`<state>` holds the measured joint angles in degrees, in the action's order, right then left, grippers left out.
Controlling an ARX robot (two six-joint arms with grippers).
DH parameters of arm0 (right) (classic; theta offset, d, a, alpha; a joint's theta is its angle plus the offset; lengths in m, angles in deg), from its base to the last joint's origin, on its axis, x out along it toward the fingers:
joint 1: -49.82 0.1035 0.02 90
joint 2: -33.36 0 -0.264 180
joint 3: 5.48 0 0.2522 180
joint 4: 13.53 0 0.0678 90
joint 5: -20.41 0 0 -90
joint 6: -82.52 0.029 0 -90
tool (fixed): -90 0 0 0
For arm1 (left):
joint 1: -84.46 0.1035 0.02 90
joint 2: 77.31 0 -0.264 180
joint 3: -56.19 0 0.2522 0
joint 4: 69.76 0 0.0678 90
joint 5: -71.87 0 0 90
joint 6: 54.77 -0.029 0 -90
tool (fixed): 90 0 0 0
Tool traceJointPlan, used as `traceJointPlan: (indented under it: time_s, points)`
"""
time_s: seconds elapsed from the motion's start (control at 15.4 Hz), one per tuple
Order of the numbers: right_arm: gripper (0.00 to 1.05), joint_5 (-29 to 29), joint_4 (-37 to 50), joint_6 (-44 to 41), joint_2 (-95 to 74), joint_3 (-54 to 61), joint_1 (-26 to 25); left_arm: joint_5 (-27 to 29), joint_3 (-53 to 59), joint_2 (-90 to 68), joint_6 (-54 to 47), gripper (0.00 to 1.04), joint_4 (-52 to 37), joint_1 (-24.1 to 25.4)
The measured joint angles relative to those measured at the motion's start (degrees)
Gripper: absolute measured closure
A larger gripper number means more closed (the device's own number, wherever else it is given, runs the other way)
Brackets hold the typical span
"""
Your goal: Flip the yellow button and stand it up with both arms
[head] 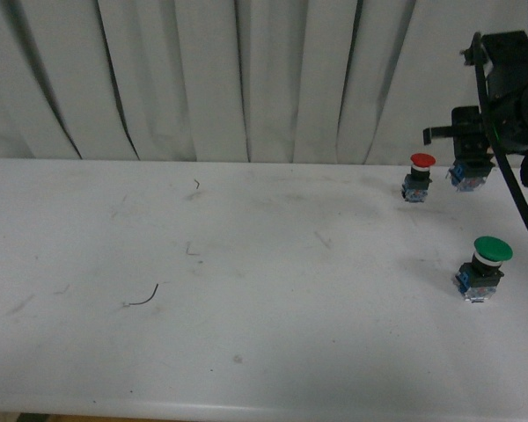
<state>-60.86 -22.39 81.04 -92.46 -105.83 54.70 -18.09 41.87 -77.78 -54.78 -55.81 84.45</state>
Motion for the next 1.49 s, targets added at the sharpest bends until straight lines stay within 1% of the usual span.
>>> traceJointPlan:
  time_s: [0.13,0.45,0.91,1.1,1.17,1.49]
  points:
    - [0.71,0.39,-1.86,-0.11,-4.74,-2.6,0.81,-0.02,0.0,0.0,-0.02,0.07,0.02,0.0]
    - [0.71,0.72,-4.39,-0.57,-10.82,-8.28,0.72,-0.02,0.0,0.0,-0.02,0.07,0.02,0.0]
    - [0.71,3.21,-3.58,-0.04,-13.64,-9.64,-0.07,-0.02,0.0,0.0,-0.02,0.07,0.0,0.0]
    - [0.71,3.37,-4.81,2.25,-13.94,-10.16,0.0,-0.02,0.0,0.0,0.0,0.07,0.02,0.0]
    - [0.71,4.2,-4.87,3.54,-14.49,-10.99,0.46,0.0,0.0,0.0,0.0,0.07,0.0,0.0]
    - [0.71,6.32,-5.73,4.68,-14.86,-11.8,1.2,0.0,0.0,0.0,0.0,0.07,0.02,0.0]
